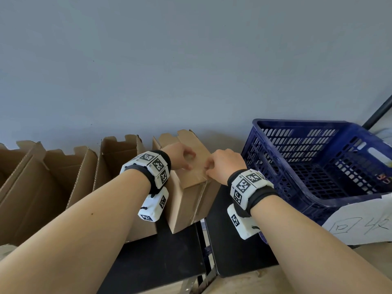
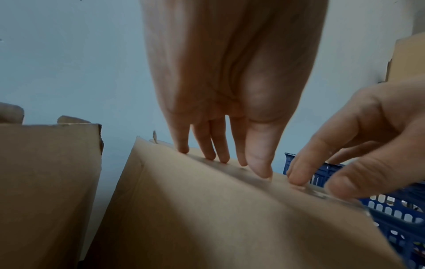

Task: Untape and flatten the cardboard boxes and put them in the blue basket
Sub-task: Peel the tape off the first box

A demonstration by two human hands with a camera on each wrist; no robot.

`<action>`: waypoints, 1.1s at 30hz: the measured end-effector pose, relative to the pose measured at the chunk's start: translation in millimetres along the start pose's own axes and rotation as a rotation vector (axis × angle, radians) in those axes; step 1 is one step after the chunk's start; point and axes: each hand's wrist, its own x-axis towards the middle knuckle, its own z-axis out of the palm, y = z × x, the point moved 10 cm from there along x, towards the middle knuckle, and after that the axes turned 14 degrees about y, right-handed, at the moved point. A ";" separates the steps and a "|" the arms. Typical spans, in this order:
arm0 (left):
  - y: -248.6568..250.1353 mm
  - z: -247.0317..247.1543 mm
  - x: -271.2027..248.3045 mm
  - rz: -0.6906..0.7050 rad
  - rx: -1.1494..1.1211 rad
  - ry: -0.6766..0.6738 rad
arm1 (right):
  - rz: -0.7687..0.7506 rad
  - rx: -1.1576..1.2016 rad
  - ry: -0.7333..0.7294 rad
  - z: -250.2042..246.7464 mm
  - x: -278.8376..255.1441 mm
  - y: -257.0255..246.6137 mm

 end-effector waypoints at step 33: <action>-0.9 -2.3 2.6 0.001 -0.041 -0.044 | -0.194 -0.244 -0.274 18.2 38.0 -37.4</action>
